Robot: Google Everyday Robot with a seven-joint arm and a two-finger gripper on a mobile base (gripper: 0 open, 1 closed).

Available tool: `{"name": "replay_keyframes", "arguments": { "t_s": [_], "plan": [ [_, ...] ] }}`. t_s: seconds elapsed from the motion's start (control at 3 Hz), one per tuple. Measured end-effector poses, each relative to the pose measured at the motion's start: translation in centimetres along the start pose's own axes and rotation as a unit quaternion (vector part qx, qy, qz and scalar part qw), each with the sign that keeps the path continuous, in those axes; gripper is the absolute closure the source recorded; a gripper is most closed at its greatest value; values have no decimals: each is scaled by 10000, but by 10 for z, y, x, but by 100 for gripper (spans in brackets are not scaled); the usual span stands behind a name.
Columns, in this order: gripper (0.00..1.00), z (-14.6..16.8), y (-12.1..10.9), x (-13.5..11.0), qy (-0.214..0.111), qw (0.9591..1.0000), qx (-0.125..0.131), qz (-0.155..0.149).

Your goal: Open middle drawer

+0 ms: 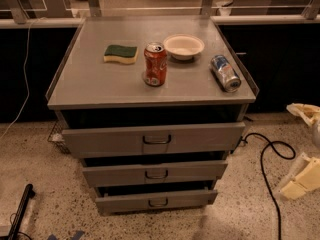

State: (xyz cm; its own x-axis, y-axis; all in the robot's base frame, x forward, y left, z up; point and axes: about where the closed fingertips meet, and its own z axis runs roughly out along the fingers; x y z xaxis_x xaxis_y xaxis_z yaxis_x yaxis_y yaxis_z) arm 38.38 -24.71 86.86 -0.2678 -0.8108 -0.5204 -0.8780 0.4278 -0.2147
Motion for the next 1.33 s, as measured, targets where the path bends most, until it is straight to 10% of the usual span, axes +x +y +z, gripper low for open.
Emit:
{"name": "replay_keyframes", "arguments": {
  "t_s": [0.67, 1.0, 1.33],
  "plan": [
    [0, 9, 2, 0, -643, 9976, 251, 32],
    [0, 69, 16, 26, -1671, 9826, 605, 533],
    [0, 83, 12, 26, -2633, 9557, 1008, 849]
  ]
}}
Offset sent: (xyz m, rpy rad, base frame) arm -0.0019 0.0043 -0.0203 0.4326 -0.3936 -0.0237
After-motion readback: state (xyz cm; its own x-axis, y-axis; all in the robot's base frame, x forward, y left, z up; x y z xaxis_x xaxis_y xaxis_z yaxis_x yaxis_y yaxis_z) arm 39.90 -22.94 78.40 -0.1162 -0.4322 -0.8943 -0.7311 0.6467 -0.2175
